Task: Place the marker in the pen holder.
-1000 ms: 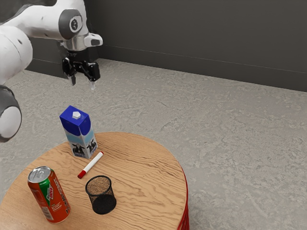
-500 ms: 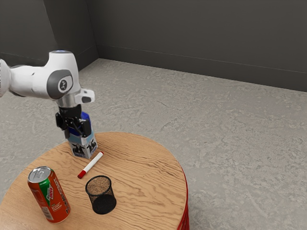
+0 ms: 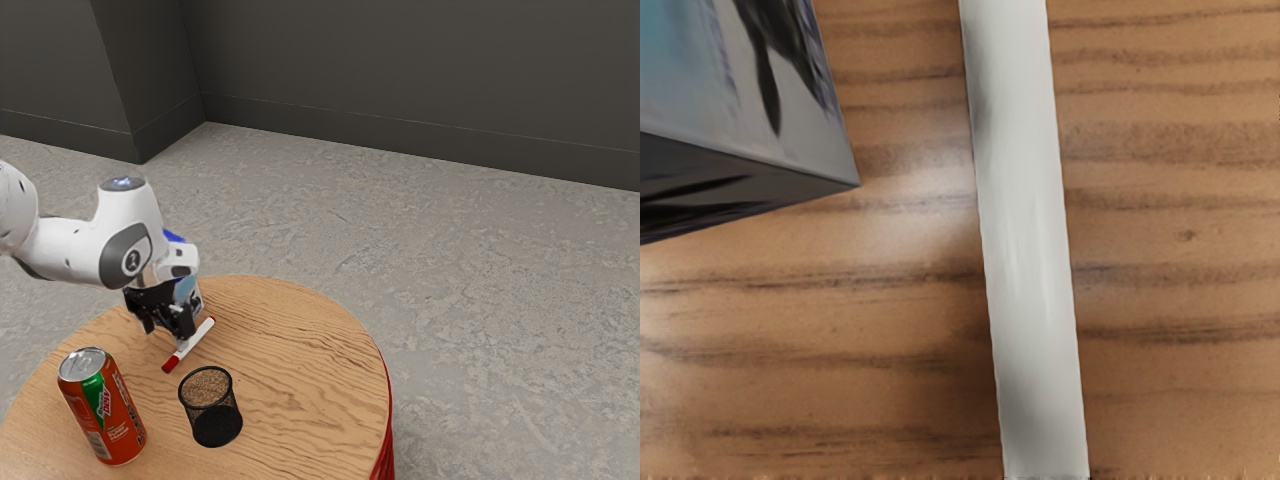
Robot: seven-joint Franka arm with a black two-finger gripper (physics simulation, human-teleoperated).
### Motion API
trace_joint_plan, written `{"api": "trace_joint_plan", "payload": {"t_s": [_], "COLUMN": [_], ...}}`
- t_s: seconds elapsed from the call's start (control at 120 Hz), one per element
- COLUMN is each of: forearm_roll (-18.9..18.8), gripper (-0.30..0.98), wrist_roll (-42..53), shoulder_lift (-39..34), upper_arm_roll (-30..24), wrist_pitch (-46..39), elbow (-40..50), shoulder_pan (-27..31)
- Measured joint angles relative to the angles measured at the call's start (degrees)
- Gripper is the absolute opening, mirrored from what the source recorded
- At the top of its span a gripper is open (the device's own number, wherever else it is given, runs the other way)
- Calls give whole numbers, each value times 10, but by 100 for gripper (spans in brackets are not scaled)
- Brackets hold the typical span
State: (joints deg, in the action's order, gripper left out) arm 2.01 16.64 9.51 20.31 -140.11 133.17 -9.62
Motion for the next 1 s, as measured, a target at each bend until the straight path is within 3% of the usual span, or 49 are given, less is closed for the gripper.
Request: {"api": "trace_joint_plan", "payload": {"t_s": [0.392, 0.867, 1.0], "forearm_roll": [11, 23, 21], "gripper": [64, 8, -2], "wrist_roll": [9, 14, 13], "shoulder_lift": [19, 25, 25], "upper_arm_roll": [0, -1, -1], "wrist_pitch": [-44, -64, -69], "elbow": [23, 24, 24], "shoulder_pan": [-17, -28, -33]}}
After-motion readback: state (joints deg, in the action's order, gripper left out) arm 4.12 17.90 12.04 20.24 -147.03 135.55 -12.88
